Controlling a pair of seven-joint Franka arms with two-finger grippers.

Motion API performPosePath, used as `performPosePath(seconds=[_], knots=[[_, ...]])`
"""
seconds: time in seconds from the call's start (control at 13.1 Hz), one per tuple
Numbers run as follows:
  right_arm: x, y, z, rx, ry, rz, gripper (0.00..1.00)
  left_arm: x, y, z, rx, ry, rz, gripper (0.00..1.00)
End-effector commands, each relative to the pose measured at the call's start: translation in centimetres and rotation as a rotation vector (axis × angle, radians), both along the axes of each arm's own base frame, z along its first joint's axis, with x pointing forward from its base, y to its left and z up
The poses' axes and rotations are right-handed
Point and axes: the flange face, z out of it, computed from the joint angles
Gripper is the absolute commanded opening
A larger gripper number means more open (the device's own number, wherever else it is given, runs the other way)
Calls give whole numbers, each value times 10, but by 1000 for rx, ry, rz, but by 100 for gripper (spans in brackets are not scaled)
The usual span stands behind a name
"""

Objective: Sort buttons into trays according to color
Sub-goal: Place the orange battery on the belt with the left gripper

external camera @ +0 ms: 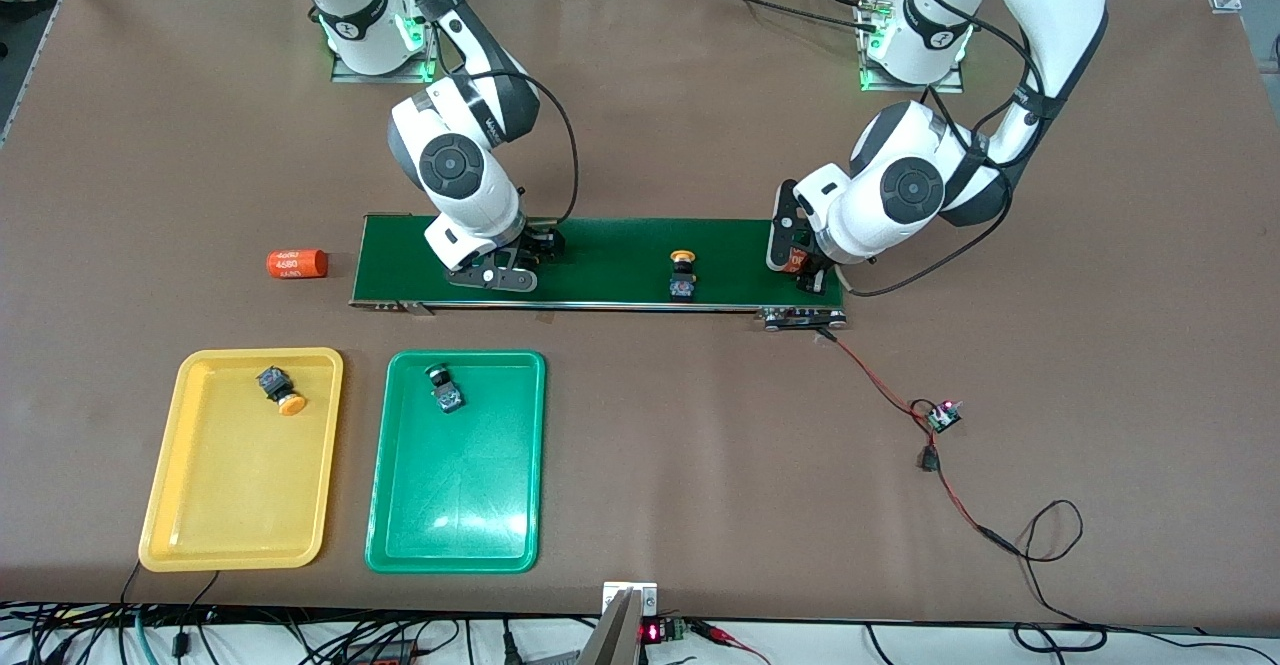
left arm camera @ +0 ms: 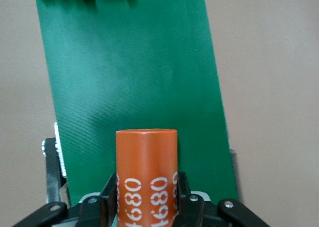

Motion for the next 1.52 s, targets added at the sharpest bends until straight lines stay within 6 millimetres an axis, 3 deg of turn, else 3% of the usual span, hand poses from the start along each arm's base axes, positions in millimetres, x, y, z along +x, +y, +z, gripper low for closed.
performPosePath(seconds=[0.0,0.08,0.15,0.3,0.46,0.76,0.91,1.06,1.22,1.45], knots=[[2,-5,-1,23,0,15,69,1,2,-2,-1,-21,-18,17],[4,-9,-2,22,1,11,57,1,1,-2,-2,-19,-14,70],[4,-9,-2,23,1,10,47,1,2,-1,-1,-21,-14,100],[5,-10,-2,23,1,12,35,1,1,8,4,-36,-12,100],[12,-19,8,30,-5,42,32,2,2,25,15,-58,-13,100],[22,-32,52,28,2,148,31,9,25,90,75,-85,19,100],[40,-41,77,40,-9,268,31,23,47,122,95,-93,59,100],[51,-52,83,52,-26,380,31,28,63,126,108,-62,84,100],[76,-71,86,55,-69,444,31,32,73,127,110,-63,102,100],[99,-58,81,67,-127,460,31,62,122,155,95,-117,204,100]])
